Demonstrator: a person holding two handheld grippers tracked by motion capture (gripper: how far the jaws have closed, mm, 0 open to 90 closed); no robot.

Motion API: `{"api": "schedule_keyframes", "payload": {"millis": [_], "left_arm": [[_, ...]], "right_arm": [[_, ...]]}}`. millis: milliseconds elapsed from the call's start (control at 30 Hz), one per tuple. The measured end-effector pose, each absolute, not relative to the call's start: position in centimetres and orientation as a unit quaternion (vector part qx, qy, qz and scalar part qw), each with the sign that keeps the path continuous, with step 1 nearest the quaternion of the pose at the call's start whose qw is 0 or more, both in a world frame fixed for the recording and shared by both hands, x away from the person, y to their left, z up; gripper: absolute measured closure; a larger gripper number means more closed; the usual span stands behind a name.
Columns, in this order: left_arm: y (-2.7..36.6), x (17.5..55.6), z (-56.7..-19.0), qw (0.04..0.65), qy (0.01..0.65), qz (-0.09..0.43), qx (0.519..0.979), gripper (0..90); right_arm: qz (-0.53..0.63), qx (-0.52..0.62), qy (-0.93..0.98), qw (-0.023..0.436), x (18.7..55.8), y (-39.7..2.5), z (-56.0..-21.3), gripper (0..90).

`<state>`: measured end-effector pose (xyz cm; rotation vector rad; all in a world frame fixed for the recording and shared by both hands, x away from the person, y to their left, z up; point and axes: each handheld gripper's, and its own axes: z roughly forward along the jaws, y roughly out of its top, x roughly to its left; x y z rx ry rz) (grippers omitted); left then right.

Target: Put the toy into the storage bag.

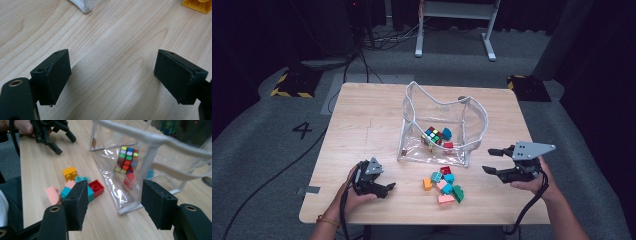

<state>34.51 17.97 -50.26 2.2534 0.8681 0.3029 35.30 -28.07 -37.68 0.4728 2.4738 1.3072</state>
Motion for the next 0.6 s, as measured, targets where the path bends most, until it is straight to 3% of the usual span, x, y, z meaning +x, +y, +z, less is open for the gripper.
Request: {"api": "schedule_keyframes", "payload": {"millis": [600], "left_arm": [[18.0, 34.5, -50.3, 0.347, 0.335, 0.115, 0.869, 14.2]], "right_arm": [[0.434, 0.154, 0.884, 0.072, 33.5, -27.2, -45.0, 39.5]]}}
